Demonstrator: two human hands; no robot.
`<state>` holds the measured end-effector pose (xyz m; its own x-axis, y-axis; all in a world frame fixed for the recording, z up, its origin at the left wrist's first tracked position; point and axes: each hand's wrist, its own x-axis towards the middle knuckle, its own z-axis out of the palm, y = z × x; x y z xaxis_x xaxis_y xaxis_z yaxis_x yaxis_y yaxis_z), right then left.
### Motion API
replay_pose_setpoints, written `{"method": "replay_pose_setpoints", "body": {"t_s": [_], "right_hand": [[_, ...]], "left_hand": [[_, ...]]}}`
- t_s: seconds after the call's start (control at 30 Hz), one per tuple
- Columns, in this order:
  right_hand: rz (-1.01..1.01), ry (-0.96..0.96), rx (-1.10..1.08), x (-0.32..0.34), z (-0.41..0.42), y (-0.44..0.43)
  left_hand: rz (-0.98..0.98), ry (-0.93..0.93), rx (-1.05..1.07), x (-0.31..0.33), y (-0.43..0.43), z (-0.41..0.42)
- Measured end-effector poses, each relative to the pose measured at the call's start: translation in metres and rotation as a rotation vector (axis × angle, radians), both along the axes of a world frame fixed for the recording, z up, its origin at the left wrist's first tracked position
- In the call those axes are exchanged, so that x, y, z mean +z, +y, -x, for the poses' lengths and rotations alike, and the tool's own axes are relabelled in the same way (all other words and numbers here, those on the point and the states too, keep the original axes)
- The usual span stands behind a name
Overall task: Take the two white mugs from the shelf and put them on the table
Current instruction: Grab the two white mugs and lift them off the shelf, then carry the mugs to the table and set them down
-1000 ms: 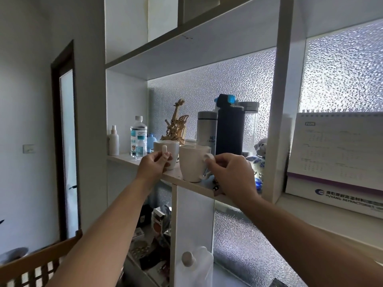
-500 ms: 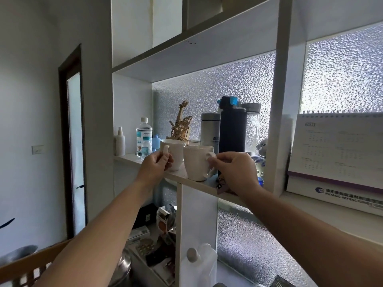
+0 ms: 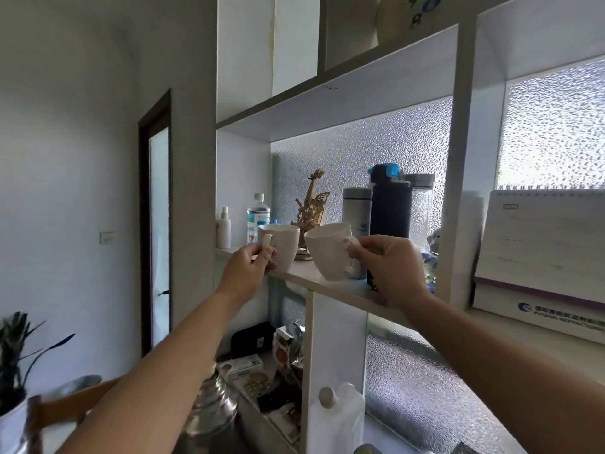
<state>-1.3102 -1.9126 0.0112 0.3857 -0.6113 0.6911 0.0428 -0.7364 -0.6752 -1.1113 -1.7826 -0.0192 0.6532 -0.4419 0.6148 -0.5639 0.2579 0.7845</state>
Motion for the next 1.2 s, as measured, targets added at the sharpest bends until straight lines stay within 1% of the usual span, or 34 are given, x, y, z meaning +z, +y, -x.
{"method": "replay_pose_setpoints", "body": {"t_s": [0.13,0.27,0.47,0.57,0.63,0.73,0.83,0.93,1.03,1.2], "right_hand": [[0.002,-0.068,0.095,0.003,-0.002,0.016],[0.041,-0.108,0.124,0.005,-0.009,0.035],[-0.079,-0.130,0.222,-0.017,-0.034,0.069],[-0.142,-0.118,0.342,-0.036,-0.052,0.088],[-0.183,-0.100,0.386,-0.051,-0.065,0.103],[-0.157,-0.052,0.362,-0.079,-0.082,0.130],[-0.200,-0.022,0.413,-0.108,-0.097,0.158],[-0.219,0.009,0.467,-0.131,-0.111,0.187],[-0.226,0.079,0.523,-0.154,-0.123,0.215],[-0.228,0.199,0.611,-0.191,-0.133,0.252]], "left_hand": [[-0.007,-0.033,0.026,0.002,0.017,0.007],[-0.028,-0.016,0.056,-0.001,0.036,0.009],[-0.063,0.015,0.157,-0.021,0.090,-0.003],[-0.069,0.025,0.243,-0.037,0.124,-0.009],[-0.077,0.025,0.306,-0.049,0.148,-0.010],[-0.114,0.036,0.388,-0.070,0.183,-0.011],[-0.149,0.038,0.465,-0.093,0.219,-0.010],[-0.151,0.083,0.526,-0.113,0.252,-0.007],[-0.141,0.136,0.571,-0.132,0.282,0.001],[-0.205,0.163,0.762,-0.179,0.327,0.024]]}}
